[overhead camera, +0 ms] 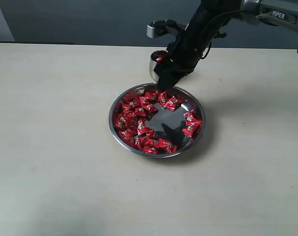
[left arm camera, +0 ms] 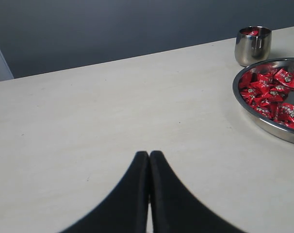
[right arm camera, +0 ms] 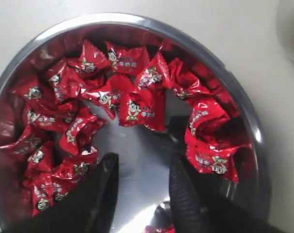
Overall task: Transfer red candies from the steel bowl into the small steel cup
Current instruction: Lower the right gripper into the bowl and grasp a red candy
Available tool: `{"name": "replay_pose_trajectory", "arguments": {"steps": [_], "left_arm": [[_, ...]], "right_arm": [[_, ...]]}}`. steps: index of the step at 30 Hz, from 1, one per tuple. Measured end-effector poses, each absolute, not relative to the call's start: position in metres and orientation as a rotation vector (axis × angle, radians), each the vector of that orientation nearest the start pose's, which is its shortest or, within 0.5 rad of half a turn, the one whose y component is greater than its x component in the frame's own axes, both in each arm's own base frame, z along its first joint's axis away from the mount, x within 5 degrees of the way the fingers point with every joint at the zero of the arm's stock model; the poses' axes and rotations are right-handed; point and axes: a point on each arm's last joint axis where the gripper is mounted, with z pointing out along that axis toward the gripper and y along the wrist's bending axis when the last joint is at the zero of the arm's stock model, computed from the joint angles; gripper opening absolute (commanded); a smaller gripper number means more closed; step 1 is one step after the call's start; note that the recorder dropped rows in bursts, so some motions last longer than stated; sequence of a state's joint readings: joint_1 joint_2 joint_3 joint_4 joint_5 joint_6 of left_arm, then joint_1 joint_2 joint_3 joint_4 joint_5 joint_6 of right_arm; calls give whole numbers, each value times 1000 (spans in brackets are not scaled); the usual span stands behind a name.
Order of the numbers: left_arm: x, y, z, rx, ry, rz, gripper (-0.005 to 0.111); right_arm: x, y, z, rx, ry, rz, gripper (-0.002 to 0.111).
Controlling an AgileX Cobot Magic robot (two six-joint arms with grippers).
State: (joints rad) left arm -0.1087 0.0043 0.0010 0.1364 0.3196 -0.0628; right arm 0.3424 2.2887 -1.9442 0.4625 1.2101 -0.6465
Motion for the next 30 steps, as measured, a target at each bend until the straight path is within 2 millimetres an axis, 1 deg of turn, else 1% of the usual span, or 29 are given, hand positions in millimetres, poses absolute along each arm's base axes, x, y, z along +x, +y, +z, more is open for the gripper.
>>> {"name": "replay_pose_trajectory", "arguments": {"steps": [4, 8, 13, 20, 25, 30], "left_arm": [[54, -2, 184, 128, 1801, 9, 0], [54, -2, 184, 128, 1801, 9, 0], [54, -2, 184, 128, 1801, 9, 0], [54, -2, 184, 128, 1801, 9, 0], [54, -2, 184, 128, 1801, 9, 0], [54, -2, 184, 128, 1801, 9, 0]], "right_arm": [[430, 197, 180, -1189, 2667, 680, 35], [423, 197, 169, -1210, 2702, 696, 35], [414, 204, 160, -1246, 2728, 711, 35], [399, 228, 157, -1371, 2690, 718, 35], [392, 240, 157, -1424, 2670, 714, 35], [389, 243, 156, -1461, 2668, 675, 48]]}}
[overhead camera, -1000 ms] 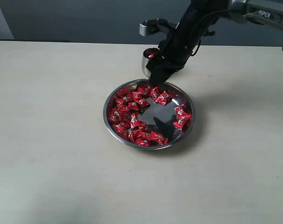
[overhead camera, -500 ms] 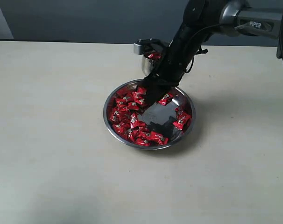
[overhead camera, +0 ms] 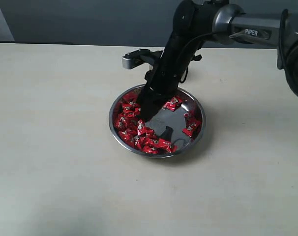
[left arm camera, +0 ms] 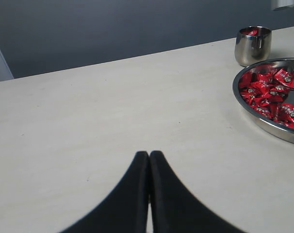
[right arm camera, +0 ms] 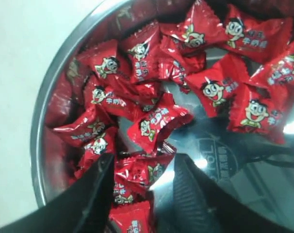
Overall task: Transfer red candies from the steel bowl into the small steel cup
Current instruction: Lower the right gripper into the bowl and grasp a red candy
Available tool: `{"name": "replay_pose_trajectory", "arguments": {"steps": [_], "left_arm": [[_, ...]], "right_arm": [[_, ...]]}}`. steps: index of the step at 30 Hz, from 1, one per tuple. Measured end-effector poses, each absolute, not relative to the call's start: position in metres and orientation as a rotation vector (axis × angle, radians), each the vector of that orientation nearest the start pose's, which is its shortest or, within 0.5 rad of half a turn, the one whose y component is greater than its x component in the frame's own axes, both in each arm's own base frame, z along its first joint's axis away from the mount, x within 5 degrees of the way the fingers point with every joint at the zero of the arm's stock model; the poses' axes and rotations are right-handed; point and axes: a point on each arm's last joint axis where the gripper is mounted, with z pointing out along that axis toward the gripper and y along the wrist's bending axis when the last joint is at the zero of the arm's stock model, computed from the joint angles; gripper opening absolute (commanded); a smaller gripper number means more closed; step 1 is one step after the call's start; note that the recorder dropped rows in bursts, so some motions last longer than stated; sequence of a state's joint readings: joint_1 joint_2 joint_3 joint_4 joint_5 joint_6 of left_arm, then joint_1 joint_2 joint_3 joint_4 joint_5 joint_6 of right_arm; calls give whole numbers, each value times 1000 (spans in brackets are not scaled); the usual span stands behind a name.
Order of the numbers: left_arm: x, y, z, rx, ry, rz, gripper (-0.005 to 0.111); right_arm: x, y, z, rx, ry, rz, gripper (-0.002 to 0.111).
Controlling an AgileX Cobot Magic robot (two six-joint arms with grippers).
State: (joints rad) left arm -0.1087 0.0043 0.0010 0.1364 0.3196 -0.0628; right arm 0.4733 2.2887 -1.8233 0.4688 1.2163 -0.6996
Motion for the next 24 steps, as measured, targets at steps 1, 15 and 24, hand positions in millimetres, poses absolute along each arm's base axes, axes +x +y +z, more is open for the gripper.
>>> {"name": "replay_pose_trajectory", "arguments": {"steps": [1, 15, 24], "left_arm": [[54, -2, 184, 128, 1801, 9, 0], [54, -2, 184, 128, 1801, 9, 0], [54, -2, 184, 128, 1801, 9, 0]], "right_arm": [[389, 243, 155, -1468, 2669, 665, 47], [369, 230, 124, -1465, 2848, 640, 44], [368, 234, 123, -1446, 2820, 699, 44]]}}
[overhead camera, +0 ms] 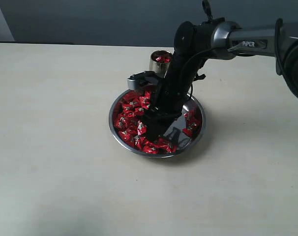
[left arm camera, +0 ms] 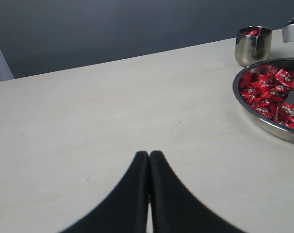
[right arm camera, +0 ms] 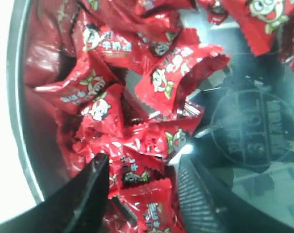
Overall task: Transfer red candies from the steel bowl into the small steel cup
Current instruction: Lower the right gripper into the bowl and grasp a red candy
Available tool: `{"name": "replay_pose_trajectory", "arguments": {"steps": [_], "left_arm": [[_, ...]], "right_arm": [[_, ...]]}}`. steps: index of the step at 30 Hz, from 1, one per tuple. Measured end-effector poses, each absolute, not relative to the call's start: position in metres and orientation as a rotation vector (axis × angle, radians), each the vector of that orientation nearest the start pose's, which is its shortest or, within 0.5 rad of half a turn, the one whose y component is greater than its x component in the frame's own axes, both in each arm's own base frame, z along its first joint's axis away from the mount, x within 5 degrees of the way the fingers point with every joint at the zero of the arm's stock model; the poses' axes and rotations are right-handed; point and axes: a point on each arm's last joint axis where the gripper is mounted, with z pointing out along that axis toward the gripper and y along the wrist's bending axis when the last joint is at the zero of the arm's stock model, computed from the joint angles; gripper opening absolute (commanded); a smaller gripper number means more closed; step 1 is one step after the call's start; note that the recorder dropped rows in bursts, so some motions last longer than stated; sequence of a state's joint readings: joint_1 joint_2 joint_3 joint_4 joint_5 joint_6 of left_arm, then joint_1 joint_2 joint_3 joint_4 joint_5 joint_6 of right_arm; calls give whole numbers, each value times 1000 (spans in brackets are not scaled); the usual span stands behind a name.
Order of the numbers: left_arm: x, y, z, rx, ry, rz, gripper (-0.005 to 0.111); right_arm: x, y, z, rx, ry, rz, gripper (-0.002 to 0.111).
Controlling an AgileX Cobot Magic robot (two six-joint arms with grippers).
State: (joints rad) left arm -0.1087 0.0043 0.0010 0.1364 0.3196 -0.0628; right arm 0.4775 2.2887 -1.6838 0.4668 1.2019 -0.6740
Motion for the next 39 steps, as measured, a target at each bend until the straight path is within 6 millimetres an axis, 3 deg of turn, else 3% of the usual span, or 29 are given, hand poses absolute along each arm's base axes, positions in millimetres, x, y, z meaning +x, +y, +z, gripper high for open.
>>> {"name": "replay_pose_trajectory", "arguments": {"steps": [5, 14, 19, 29, 35, 39], "left_arm": [[54, -2, 184, 128, 1801, 9, 0], [54, -2, 184, 128, 1801, 9, 0], [54, -2, 184, 128, 1801, 9, 0], [54, -2, 184, 128, 1801, 9, 0], [54, -2, 184, 128, 1801, 9, 0], [54, -2, 184, 128, 1801, 9, 0]], "right_arm": [[370, 235, 123, -1442, 2791, 700, 24], [372, 236, 123, -1438, 2772, 694, 20], [372, 236, 123, -1435, 2770, 691, -1], [372, 236, 125, -1433, 2763, 689, -1], [374, 234, 158, -1427, 2665, 616, -1], [388, 226, 178, -1351, 2555, 372, -1]]}}
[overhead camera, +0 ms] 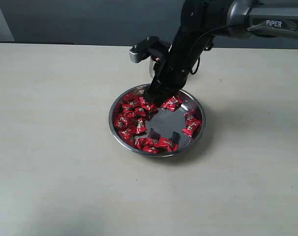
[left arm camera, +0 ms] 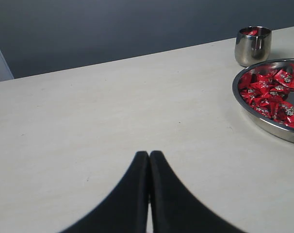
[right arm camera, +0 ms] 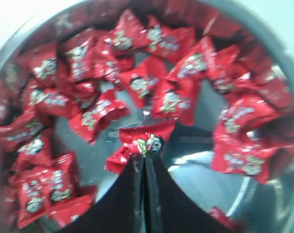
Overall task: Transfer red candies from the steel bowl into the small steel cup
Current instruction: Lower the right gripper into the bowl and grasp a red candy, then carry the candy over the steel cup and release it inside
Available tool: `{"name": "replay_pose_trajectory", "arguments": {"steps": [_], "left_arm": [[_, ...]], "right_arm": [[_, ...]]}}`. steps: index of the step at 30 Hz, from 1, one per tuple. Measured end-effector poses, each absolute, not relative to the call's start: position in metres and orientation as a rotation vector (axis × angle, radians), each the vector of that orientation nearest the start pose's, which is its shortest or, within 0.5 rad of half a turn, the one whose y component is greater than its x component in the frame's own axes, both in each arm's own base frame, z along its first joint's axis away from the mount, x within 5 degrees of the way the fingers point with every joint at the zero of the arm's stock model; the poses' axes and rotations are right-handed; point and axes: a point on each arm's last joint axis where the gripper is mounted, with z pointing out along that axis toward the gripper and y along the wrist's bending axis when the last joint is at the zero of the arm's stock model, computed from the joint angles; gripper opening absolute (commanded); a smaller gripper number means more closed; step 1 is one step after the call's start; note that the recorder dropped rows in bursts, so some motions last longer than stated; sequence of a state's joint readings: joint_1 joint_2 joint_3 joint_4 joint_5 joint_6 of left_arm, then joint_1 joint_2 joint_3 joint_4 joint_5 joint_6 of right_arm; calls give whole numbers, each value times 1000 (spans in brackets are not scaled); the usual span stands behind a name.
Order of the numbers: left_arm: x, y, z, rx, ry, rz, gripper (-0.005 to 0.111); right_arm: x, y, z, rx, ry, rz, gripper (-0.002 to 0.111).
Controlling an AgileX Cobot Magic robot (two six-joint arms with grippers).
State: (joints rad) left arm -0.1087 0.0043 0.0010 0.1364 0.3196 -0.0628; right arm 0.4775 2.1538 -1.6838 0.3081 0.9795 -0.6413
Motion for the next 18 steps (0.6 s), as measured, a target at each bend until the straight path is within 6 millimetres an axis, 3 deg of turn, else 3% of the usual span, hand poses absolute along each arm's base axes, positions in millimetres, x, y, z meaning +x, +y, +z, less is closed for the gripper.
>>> {"name": "replay_pose_trajectory", "arguments": {"steps": [4, 10, 18], "left_arm": [[54, -2, 184, 128, 1801, 9, 0], [54, -2, 184, 128, 1801, 9, 0], [54, -2, 184, 128, 1801, 9, 0]], "right_arm": [[413, 215, 193, -1209, 2412, 252, -1], [448, 185, 210, -937, 2294, 243, -1], [465, 190, 189, -910, 2252, 276, -1]]}}
